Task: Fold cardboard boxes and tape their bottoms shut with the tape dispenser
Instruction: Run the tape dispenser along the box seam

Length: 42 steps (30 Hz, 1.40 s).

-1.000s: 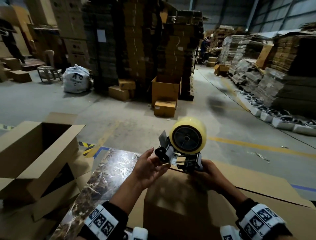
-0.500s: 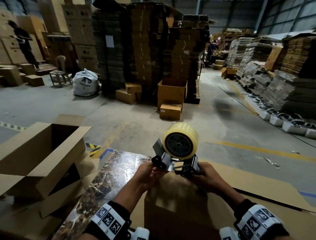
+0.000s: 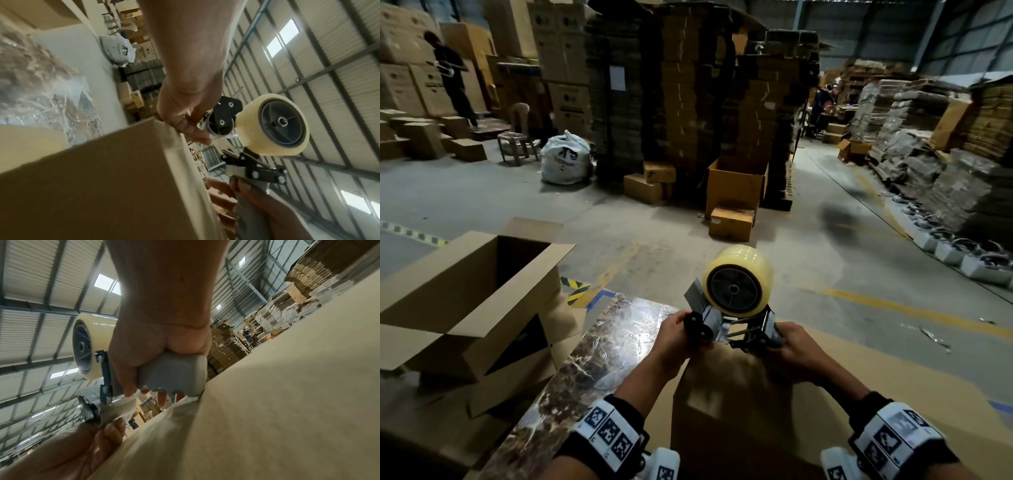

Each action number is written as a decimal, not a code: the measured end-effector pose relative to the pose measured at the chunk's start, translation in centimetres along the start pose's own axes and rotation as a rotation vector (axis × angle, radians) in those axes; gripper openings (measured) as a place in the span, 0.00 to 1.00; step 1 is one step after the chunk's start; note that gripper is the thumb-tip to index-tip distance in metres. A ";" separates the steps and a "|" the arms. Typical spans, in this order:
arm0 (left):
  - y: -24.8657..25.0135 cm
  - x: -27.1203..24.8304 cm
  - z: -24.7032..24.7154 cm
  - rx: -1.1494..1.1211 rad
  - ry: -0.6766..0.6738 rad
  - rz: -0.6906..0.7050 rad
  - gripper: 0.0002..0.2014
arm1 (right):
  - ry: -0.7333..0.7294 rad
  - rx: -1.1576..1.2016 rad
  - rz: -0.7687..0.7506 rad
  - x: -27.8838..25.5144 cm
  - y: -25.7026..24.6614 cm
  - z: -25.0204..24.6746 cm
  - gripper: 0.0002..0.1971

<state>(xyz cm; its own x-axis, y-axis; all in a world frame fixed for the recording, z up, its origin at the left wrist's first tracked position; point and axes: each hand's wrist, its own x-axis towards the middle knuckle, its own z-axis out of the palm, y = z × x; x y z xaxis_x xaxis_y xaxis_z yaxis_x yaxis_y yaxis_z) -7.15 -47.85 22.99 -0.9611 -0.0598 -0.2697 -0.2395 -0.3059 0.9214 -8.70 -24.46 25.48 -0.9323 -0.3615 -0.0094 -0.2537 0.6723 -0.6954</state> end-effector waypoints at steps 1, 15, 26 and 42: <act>0.0 0.1 -0.1 0.057 0.031 0.042 0.11 | 0.000 0.000 0.001 0.1 0.0 0.1 0.06; -3.3 4.2 0.1 -0.098 0.333 0.143 0.17 | -0.019 0.007 0.081 1.3 0.4 0.7 0.07; -5.5 4.5 -1.7 0.026 0.200 0.105 0.16 | -0.045 -0.112 0.117 1.6 1.1 0.6 0.12; -7.9 4.1 -4.6 0.664 -0.081 0.102 0.17 | -0.167 -0.186 0.191 2.4 0.8 -0.7 0.04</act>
<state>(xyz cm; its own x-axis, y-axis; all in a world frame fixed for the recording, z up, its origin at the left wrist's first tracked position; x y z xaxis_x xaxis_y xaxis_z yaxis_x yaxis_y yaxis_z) -8.60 -50.02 13.35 -0.9844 0.0223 -0.1743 -0.1558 0.3482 0.9244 -11.33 -24.34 25.36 -0.9164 -0.3079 -0.2559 -0.1349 0.8393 -0.5267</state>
